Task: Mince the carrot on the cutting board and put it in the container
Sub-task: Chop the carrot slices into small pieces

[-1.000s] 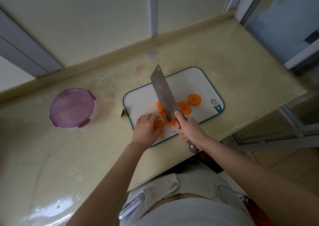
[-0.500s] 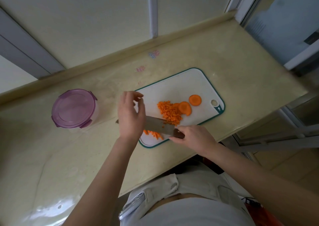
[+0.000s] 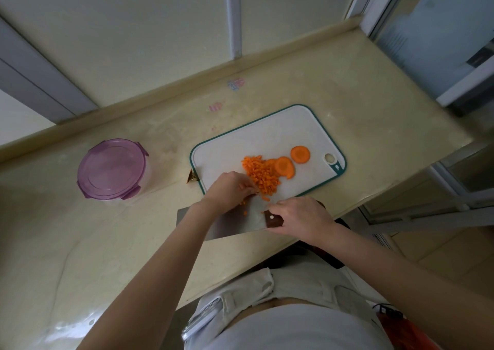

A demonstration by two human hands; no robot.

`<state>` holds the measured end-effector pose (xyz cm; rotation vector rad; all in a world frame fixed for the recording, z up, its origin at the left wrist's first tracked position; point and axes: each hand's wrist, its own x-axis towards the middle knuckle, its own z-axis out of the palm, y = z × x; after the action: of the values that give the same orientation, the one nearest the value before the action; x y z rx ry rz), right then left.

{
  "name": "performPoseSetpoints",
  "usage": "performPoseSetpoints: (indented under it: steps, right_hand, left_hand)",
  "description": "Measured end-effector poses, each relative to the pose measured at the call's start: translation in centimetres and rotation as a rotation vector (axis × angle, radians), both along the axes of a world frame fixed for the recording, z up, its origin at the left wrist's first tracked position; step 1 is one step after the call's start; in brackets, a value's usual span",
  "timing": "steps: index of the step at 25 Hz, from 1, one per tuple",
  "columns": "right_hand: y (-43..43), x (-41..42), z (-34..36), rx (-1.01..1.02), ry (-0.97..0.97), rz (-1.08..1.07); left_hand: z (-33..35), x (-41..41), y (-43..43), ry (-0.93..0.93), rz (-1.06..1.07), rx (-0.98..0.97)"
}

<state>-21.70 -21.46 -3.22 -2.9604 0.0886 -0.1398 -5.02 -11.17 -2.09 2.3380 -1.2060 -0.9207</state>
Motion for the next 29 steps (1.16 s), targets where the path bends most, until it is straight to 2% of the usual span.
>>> performPoseSetpoints:
  steps: [3,5,7,10,12,14,19,22,26,29]
  right_hand:
    - [-0.1,-0.3,-0.1,0.044,0.014,-0.030]
    - [-0.3,-0.6,0.1,0.108,0.047,-0.101]
    - [-0.2,-0.6,0.7,0.263,0.154,-0.259]
    - [0.0,-0.3,0.9,0.414,0.203,-0.458]
    - [-0.2,0.2,1.1,0.549,0.223,-0.551]
    - [-0.4,0.7,1.2,0.690,0.205,-0.625]
    - [-0.7,1.3,1.2,0.850,0.084,-0.733]
    - [-0.5,1.7,1.2,0.882,0.070,-0.731]
    - [-0.2,2.1,1.0,0.882,0.051,-0.723]
    - [-0.1,2.3,0.9,0.885,0.060,-0.726]
  left_hand:
    - [-0.3,0.7,0.2,-0.020,0.135,-0.049]
    - [0.3,0.8,0.5,-0.064,0.322,-0.260]
    - [1.5,0.2,0.8,-0.180,0.427,-0.511]
    - [2.8,-1.6,1.4,-0.270,0.425,-0.732]
    - [2.2,-2.5,2.1,-0.273,0.325,-0.801]
    - [0.6,-2.8,2.9,-0.274,0.192,-0.749]
    - [-3.8,-2.4,3.3,-0.381,-0.012,-0.395]
    - [-4.6,-2.2,1.7,-0.448,-0.066,-0.250]
    - [-4.5,-2.5,0.4,-0.522,-0.256,-0.052]
    - [-4.4,-2.9,0.0,-0.545,-0.251,0.032]
